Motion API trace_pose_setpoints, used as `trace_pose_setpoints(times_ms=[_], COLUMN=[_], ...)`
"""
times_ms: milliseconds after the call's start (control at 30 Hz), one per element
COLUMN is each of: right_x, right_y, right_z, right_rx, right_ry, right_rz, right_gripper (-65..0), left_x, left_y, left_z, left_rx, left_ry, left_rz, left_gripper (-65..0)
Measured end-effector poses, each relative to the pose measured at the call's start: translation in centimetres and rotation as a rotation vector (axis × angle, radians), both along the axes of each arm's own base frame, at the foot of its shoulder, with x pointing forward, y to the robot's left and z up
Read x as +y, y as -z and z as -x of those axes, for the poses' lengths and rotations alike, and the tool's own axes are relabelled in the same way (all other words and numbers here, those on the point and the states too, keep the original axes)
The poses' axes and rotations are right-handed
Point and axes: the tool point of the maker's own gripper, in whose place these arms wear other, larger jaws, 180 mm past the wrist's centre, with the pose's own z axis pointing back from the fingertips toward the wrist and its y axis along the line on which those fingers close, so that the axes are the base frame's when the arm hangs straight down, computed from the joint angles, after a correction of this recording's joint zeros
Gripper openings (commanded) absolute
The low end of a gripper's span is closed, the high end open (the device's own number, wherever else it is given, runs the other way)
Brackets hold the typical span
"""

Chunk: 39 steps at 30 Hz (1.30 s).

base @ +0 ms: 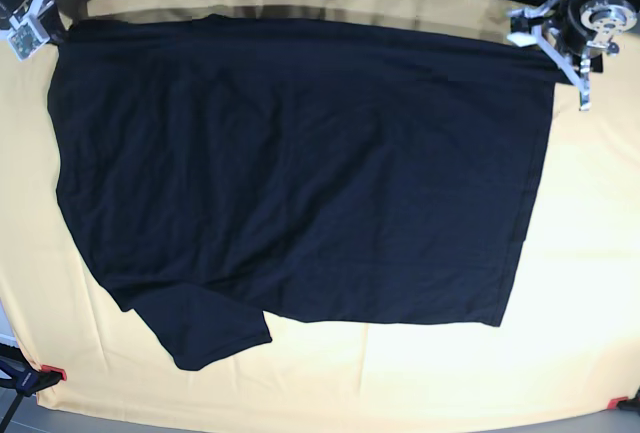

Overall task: Fold the T-shirt properly
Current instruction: 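Lower the held edge onto the shirt and open both grippers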

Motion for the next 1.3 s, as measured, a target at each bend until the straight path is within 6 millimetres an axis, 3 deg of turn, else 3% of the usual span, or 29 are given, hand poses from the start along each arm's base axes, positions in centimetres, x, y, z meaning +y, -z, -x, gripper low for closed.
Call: trace_pose_setpoints(times_ms=[233, 367, 500, 700, 867, 1100, 1300], right_x=[0.4, 0.9, 0.9, 1.5, 1.7, 2.0, 1.7], right_y=[-1.5, 1.0, 3.3, 3.4, 2.1, 1.8, 1.5], right_z=[-3.7, -4.8, -6.5, -9.0, -10.8, -11.0, -11.5], right_rx=[-0.128, -0.088, -0.076, -0.118, -0.186, -0.208, -0.226], right_ry=[-0.034, -0.076, -0.084, -0.093, -0.099, -0.105, -0.079], right_rz=[-0.014, -0.033, -0.012, -0.031, -0.037, -0.051, -0.05], right_gripper=[-65.0, -65.0, -65.0, -65.0, -65.0, -65.0, -65.0], left_x=[-3.5, -5.4, -4.6, -2.9, -4.1, -6.8, -6.8], left_y=[-1.5, -1.0, 0.1, 0.6, -0.9, -3.6, -4.4], left_z=[-4.3, -5.6, -6.9, -8.2, -10.0, -12.0, -13.6], left_rx=[-0.091, -0.068, -0.032, 0.023, 0.01, -0.033, -0.056], left_ry=[0.018, 0.02, -0.027, -0.07, -0.015, 0.095, 0.098], left_rz=[0.211, 0.339, 0.377, 0.398, 0.485, 0.585, 0.617], left_gripper=[-65.0, -65.0, -65.0, -65.0, -65.0, -65.0, -65.0])
